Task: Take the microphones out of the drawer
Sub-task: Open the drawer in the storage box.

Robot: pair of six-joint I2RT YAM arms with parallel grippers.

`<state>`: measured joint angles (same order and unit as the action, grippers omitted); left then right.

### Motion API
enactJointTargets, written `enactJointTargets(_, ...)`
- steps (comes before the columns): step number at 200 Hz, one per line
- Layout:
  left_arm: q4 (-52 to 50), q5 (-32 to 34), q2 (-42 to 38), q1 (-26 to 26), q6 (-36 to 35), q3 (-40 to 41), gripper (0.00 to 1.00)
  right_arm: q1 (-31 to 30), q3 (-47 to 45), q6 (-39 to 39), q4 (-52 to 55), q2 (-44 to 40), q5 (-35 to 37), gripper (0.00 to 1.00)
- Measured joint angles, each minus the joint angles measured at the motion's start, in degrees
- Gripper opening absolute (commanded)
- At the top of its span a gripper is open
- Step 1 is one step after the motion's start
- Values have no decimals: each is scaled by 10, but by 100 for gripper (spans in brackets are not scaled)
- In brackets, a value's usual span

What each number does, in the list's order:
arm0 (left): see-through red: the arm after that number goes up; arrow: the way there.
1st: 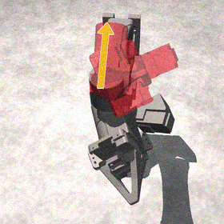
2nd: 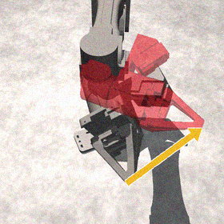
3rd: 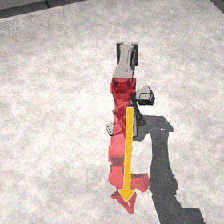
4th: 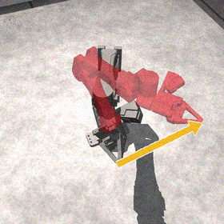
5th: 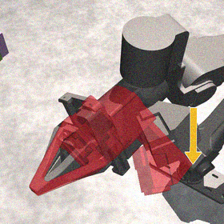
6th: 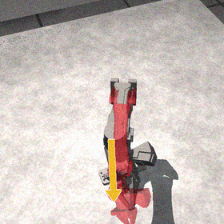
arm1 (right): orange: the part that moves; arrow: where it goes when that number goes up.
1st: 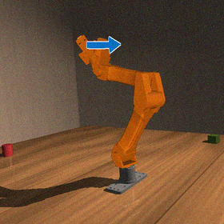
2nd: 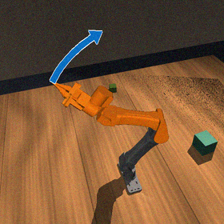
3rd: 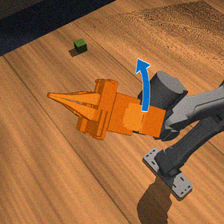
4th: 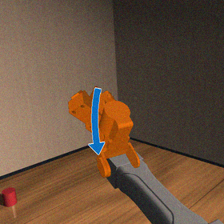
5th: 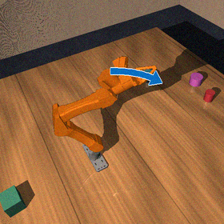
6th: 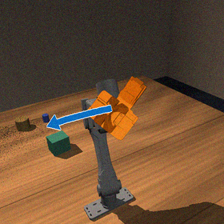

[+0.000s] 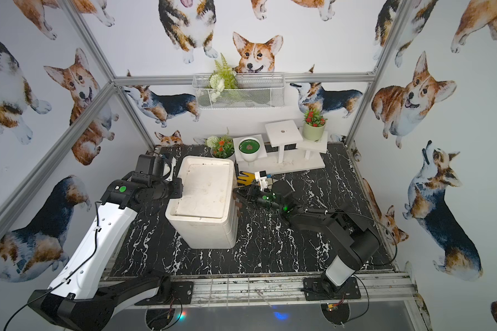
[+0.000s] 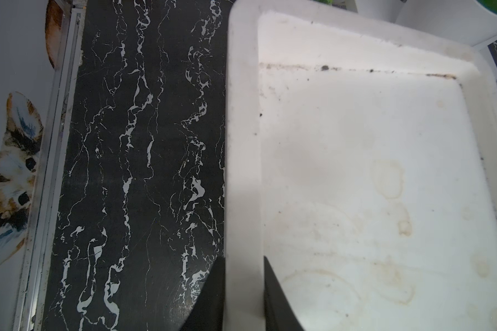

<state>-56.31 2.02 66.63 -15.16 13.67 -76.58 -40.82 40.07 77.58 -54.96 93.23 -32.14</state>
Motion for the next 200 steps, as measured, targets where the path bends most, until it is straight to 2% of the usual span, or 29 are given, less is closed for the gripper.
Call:
enactJointTargets(38,-2,13,-2,0,4,0,23,-8,0,42,-76,34,9,39)
enactJointTargets(79,-1,15,-5,0,7,3,23,-12,-3,67,-130,46,14,12)
enactJointTargets(104,0,15,-6,0,7,5,23,-12,-11,70,-146,43,18,0)
enactJointTargets(138,0,14,-7,-2,7,5,22,-13,-22,78,-153,38,22,0)
enactJointTargets(158,0,17,-7,-2,6,5,0,-13,-24,78,-152,35,22,0)
enactJointTargets(200,-1,19,-9,-4,-10,5,0,2,-45,78,-146,12,7,0)
